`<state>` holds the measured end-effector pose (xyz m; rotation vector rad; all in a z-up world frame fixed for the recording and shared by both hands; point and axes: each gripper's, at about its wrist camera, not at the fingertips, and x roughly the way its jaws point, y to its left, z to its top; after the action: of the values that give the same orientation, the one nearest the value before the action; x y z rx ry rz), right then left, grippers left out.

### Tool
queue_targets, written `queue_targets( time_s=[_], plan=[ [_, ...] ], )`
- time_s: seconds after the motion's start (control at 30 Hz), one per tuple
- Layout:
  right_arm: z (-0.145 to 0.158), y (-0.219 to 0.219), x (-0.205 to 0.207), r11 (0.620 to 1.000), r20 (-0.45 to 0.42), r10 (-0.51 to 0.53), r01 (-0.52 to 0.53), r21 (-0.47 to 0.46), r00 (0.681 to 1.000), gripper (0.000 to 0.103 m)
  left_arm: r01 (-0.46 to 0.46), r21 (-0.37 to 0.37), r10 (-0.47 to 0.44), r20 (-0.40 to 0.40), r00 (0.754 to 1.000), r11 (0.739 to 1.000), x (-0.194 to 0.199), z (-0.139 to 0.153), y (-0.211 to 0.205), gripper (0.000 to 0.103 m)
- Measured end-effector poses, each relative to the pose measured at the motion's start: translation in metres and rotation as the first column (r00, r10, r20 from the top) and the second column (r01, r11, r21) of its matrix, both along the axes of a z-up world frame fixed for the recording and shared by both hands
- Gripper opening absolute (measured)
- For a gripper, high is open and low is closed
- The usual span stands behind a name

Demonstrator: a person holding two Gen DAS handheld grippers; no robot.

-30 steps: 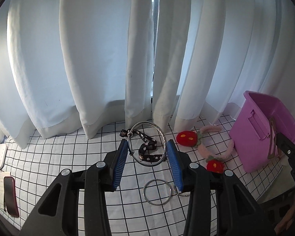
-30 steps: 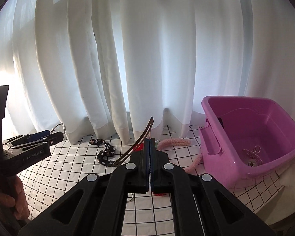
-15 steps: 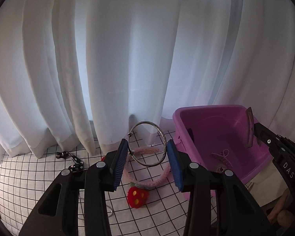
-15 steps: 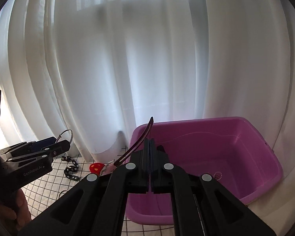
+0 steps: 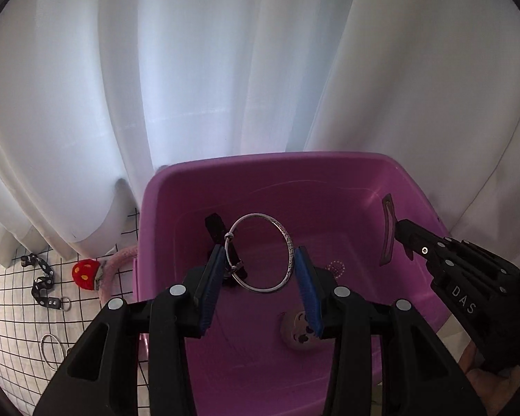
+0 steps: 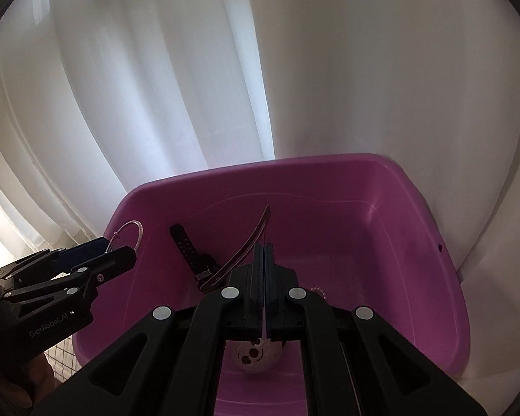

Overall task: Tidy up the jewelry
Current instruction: 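Open the left tool to drop the bangle while the right tool drops the hair clip, then withdraw both open tools from the tub back over the table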

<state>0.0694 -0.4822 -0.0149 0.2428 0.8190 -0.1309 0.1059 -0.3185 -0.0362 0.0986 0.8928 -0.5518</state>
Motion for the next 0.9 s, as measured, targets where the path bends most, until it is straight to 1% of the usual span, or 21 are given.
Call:
queue_targets(
  time_s=[0.07,0.13,0.23,0.4,0.6,0.77,0.8,0.83,0.9],
  plan=[
    [-0.01,-0.011,0.006,1.0,-0.038,0.001,-0.001,0.017,0.999,0.001,-0.011,0.017,0.012,-0.06,0.998,1.0,0.008,-0.014,-0.009,0.04],
    [-0.017,-0.012,0.009,1.0,-0.073,0.013,-0.011,0.022,0.997,0.001,-0.018,0.031,0.021,-0.119,0.993,0.999,0.015,-0.027,-0.016,0.041],
    [-0.026,-0.018,0.016,0.999,-0.117,0.027,-0.024,0.027,0.993,0.001,-0.035,0.056,0.044,-0.173,0.984,0.998,0.02,-0.041,-0.025,0.041],
    [-0.042,-0.025,0.025,0.998,-0.17,0.044,-0.037,0.045,0.985,0.001,-0.052,0.088,0.068,-0.189,0.98,0.995,0.022,-0.051,-0.03,0.041],
    [-0.048,-0.023,0.029,0.997,-0.189,0.066,-0.057,0.048,0.98,0.001,-0.078,0.112,0.1,-0.208,0.973,0.991,0.027,-0.055,-0.031,0.041],
    [-0.051,-0.019,0.04,0.997,-0.201,0.069,-0.063,0.032,0.977,0.001,-0.091,0.124,0.117,-0.219,0.969,0.988,0.031,-0.061,-0.026,0.041],
    [-0.05,-0.02,0.039,0.998,-0.204,0.066,-0.061,0.028,0.977,0.001,-0.092,0.126,0.118,-0.216,0.969,0.988,0.031,-0.061,-0.026,0.043],
    [-0.051,-0.02,0.039,0.998,-0.206,0.065,-0.061,0.027,0.976,0.001,-0.094,0.127,0.12,-0.212,0.97,0.987,0.031,-0.06,-0.026,0.049],
    [-0.053,-0.019,0.041,0.998,-0.208,0.061,-0.058,0.021,0.976,0.01,-0.099,0.112,0.121,-0.211,0.97,0.989,0.03,-0.058,-0.024,0.061]
  ],
)
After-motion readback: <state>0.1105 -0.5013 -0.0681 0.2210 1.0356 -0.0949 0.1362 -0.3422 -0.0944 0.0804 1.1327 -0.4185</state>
